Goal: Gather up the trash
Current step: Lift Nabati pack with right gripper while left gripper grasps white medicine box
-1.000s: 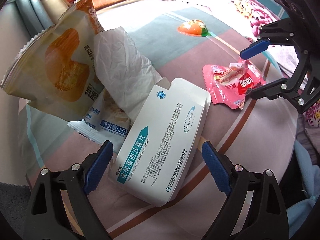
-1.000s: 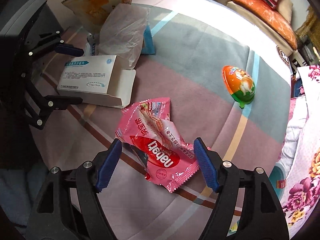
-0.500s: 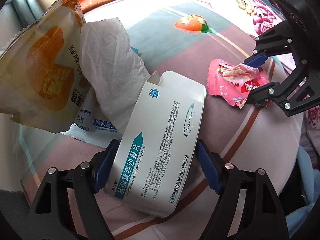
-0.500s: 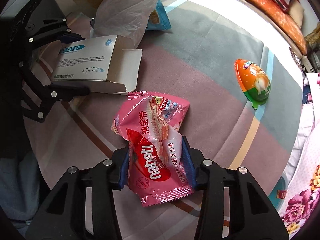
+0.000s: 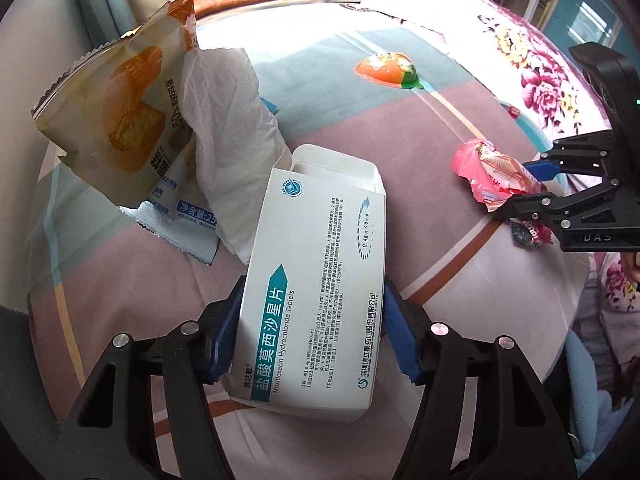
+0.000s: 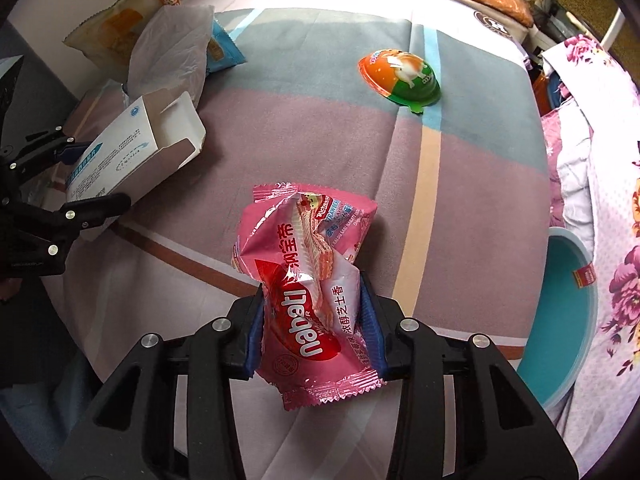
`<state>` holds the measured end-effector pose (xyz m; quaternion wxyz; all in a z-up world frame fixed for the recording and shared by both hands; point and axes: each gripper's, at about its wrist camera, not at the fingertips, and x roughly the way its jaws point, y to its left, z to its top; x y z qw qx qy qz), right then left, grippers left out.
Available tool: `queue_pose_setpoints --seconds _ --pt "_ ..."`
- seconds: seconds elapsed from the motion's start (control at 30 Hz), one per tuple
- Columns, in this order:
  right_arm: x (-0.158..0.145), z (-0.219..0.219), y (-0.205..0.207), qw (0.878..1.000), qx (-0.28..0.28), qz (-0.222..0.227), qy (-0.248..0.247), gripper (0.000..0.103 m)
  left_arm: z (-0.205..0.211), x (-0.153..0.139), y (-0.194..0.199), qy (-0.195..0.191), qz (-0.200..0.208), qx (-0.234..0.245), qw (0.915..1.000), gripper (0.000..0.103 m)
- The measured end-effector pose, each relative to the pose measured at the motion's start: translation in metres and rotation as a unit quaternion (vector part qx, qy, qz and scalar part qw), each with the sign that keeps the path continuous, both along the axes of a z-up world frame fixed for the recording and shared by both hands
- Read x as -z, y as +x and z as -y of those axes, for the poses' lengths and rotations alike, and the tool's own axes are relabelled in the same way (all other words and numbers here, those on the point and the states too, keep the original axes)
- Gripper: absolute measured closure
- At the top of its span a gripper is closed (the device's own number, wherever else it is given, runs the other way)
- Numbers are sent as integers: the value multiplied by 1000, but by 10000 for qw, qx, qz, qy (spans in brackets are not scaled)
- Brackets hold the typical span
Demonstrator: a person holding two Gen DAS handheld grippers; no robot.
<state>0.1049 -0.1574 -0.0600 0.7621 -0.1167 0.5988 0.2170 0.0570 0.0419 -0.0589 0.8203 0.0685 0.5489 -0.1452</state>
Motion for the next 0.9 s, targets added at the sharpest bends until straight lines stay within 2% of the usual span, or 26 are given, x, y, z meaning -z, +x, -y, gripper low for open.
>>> queue_pose_setpoints --seconds 0.27,0.63,0.9 --pt "-1 25 -16 9979 596 76 255 64 22 -4 -2 85 8 -332 9994 39" --pt "-11 66 -23 9880 1357 238 700 64 61 -12 -2 -1 42 -270 9996 39" --pt "-13 90 -29 9799 1709 484 902 64 88 -17 6 -139 91 -237 9996 40"
